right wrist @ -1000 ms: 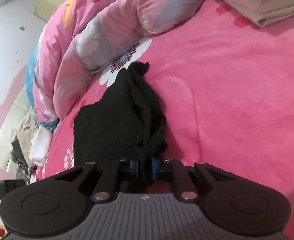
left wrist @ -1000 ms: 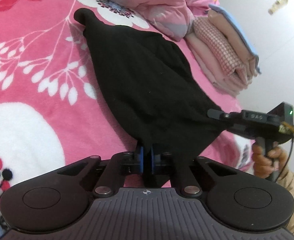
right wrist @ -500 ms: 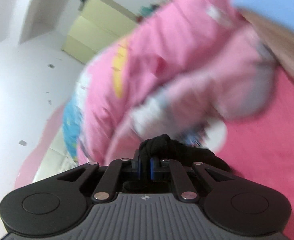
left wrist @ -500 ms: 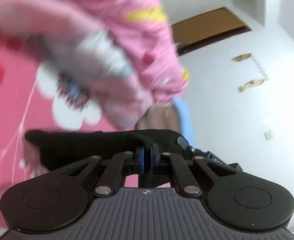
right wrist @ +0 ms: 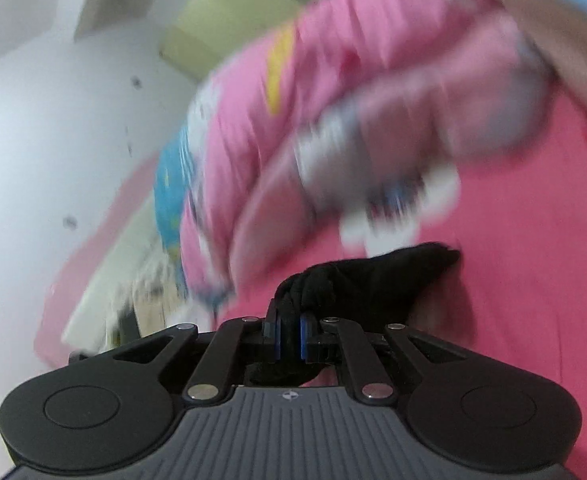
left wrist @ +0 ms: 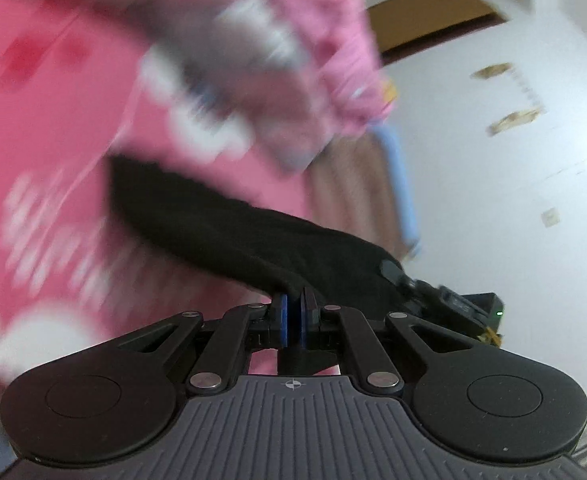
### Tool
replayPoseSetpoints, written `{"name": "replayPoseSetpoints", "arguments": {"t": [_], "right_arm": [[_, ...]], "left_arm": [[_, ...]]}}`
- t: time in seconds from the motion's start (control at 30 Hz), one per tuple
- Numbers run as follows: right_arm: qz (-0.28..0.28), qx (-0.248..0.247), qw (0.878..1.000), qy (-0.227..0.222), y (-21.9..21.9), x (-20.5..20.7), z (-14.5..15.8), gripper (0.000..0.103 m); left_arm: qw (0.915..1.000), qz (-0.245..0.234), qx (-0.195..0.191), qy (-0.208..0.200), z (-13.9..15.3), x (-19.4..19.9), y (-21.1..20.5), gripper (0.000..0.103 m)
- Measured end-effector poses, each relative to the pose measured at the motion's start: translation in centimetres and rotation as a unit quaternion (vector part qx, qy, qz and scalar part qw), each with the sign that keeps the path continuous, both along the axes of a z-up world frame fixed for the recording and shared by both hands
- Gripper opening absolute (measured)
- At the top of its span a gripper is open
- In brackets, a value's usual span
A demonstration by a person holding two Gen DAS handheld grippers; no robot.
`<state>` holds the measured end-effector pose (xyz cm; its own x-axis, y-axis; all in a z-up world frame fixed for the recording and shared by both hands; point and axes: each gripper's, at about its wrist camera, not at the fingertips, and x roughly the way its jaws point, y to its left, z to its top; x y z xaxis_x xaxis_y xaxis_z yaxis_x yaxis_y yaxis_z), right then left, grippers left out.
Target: Fold clothes
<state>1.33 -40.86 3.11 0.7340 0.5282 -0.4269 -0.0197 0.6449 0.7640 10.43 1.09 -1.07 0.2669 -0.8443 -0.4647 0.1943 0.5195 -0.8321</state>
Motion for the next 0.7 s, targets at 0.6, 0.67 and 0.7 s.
{"name": "replayPoseSetpoints", "arguments": {"t": [0.6, 0.67, 0.7], "right_arm": [[-0.007, -0.018, 0.994, 0.104, -1.4, -1.5, -10.2, 0.060], [-0.009, -0.021, 0.995, 0.094, -1.7, -0.1, -10.4, 0.060], [-0.009, -0.023, 0.996, 0.089, -1.9, 0.6, -10.5, 0.060]], "left_arm": [[0.9836, 0.027, 0.134, -0.117, -4.0, 0.7, 0.7, 0.069], [0.9835, 0.022, 0.141, -0.111, -5.0, 2.0, -0.2, 0.069], [0.9840, 0.018, 0.143, -0.105, -5.6, 2.7, -0.6, 0.069]]}}
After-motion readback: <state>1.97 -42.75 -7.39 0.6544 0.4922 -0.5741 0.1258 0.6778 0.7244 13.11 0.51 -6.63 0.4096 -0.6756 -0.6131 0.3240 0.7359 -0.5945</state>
